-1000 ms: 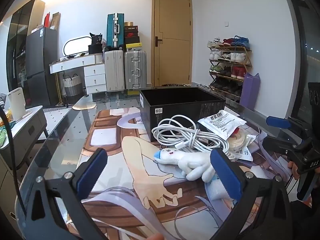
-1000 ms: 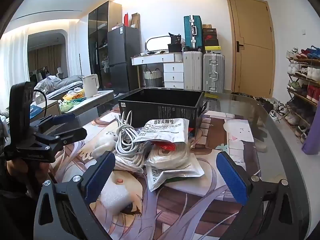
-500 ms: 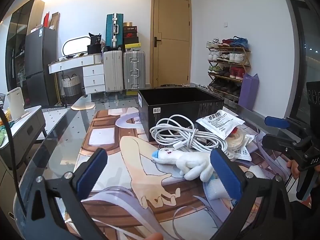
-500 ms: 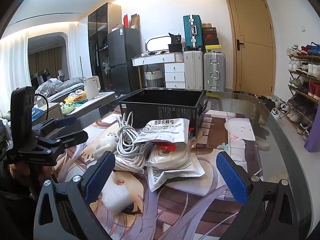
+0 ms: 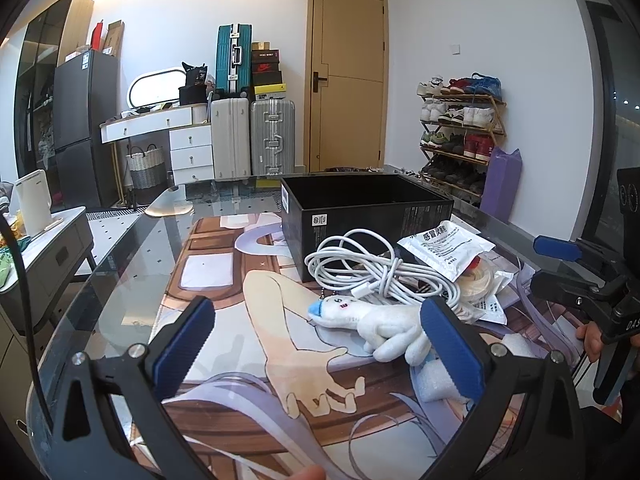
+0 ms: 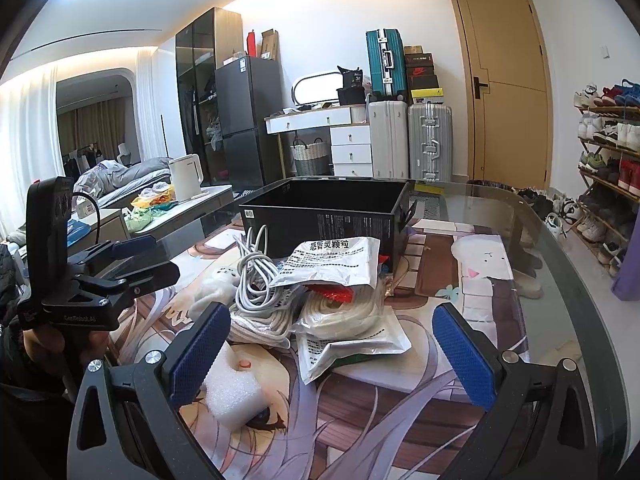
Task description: Organize soft objects
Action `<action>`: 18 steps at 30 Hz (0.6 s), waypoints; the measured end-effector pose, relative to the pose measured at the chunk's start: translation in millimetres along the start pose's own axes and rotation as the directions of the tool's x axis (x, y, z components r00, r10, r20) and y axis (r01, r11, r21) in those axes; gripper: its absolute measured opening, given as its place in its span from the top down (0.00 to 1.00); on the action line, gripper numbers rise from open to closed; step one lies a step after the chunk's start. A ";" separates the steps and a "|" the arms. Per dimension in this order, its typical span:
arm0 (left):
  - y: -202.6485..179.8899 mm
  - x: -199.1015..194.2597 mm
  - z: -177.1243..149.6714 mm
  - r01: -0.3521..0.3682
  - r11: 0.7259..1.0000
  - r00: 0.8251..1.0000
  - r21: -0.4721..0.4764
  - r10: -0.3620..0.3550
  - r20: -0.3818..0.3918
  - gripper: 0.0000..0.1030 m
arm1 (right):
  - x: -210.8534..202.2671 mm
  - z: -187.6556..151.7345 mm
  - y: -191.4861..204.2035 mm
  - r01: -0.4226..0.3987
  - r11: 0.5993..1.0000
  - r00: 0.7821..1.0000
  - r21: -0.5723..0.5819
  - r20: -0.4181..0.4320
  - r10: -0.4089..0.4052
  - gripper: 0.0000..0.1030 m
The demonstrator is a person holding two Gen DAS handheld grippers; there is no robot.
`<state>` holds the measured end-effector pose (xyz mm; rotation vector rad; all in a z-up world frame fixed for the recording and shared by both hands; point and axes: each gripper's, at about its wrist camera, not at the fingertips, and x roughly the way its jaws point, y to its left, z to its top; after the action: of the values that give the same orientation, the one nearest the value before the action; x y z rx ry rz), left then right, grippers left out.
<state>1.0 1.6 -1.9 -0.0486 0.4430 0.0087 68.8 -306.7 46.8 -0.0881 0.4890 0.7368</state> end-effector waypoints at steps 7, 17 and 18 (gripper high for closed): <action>-0.1 -0.1 0.6 -0.003 1.000 1.000 0.001 0.003 -0.001 0.00 | -0.2 0.2 -0.3 -0.001 1.000 1.000 0.003 0.000 0.001 0.00; -0.6 -1.3 0.2 0.001 1.000 1.000 0.003 -0.001 0.000 0.00 | 0.9 0.3 4.5 -0.008 1.000 1.000 -0.010 -0.008 0.008 0.00; -0.8 -1.3 0.2 0.001 1.000 1.000 0.003 -0.001 -0.001 0.00 | 0.5 0.2 5.2 -0.009 1.000 1.000 -0.010 -0.007 0.008 0.00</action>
<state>-0.1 0.8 -1.1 -0.0462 0.4442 0.0073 65.7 -302.6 47.3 -0.0976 0.4922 0.7475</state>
